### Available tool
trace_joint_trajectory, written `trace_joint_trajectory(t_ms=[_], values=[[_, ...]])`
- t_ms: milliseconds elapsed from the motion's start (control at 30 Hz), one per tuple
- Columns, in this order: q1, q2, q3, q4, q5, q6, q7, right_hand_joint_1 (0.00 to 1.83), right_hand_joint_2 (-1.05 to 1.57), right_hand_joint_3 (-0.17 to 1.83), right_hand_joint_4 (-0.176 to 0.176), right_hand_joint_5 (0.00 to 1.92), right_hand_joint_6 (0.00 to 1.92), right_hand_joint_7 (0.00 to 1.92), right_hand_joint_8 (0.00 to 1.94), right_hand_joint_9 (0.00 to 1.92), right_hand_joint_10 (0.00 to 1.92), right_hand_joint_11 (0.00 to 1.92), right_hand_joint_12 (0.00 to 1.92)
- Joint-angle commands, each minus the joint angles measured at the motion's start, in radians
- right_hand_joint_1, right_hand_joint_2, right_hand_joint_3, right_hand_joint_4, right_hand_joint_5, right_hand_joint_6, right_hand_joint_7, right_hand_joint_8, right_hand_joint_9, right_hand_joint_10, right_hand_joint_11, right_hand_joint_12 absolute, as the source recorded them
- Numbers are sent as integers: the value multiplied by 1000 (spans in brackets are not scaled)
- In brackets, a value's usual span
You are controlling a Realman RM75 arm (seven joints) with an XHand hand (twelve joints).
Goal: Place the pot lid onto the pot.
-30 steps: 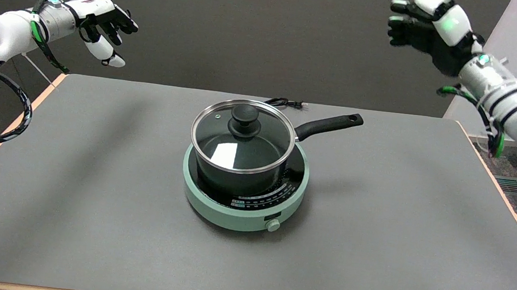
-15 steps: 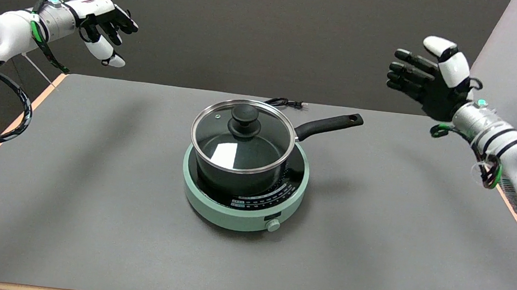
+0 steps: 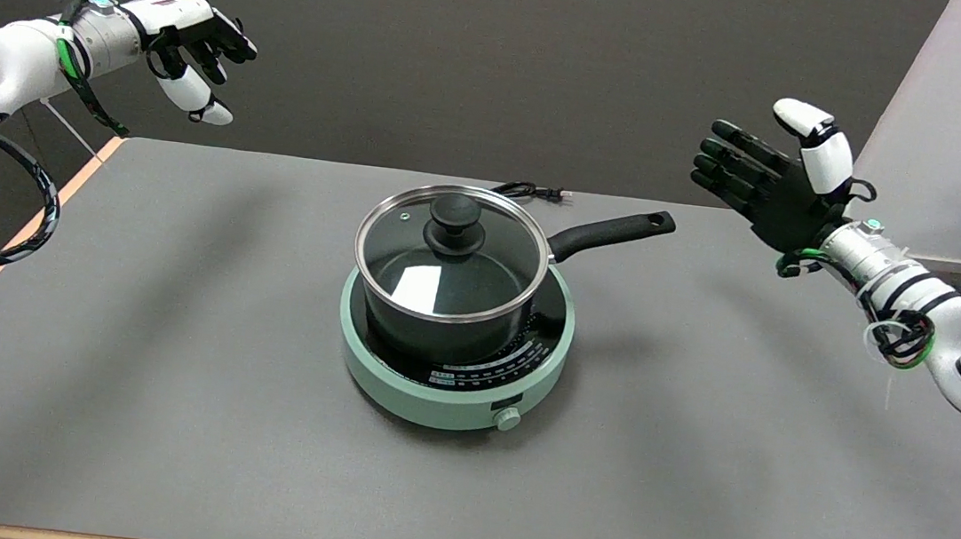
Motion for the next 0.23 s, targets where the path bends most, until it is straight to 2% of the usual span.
trace_joint_trajectory(t_ms=[33,233], values=[[58,-64,52,-143,220,-283,-232,430,609,807,7,350,173,361,180,338,229,227,520],[56,-63,52,-167,220,-307,-245,435,611,814,8,349,172,376,181,352,233,245,537]])
